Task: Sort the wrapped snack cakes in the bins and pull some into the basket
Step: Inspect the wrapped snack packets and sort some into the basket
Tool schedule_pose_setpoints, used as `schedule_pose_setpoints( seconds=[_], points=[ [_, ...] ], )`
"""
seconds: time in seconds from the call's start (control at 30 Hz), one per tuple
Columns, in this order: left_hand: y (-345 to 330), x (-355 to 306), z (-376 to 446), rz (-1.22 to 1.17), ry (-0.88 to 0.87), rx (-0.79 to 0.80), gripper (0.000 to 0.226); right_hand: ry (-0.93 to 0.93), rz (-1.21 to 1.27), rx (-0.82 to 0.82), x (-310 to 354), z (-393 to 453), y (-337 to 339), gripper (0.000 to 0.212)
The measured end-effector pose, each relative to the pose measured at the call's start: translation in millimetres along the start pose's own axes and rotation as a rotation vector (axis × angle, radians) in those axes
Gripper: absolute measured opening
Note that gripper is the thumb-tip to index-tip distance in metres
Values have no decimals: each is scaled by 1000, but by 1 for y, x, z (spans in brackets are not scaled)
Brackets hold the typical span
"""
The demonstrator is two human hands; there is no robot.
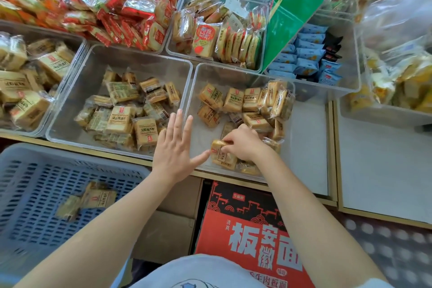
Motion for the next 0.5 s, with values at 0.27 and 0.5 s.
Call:
schedule_pose_setpoints(
  seconds=[0.27, 0.5],
  points=[
    [-16, -12, -18, 34, 7, 40, 119, 57, -193, 76, 7, 14, -19, 63],
    [-16, -13, -18, 47, 12, 24, 118, 5, -293, 219, 12, 18, -19, 85]
  ],
)
Point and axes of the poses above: each hand's wrist, its own z-axis towards the middle knuckle, its own y-axis out of the back of the hand, x = y × z, the point moved 7 cm from there along z, towards the middle knuckle, and after that the axes turned 11 degrees about -y, right-handed, at the moved point
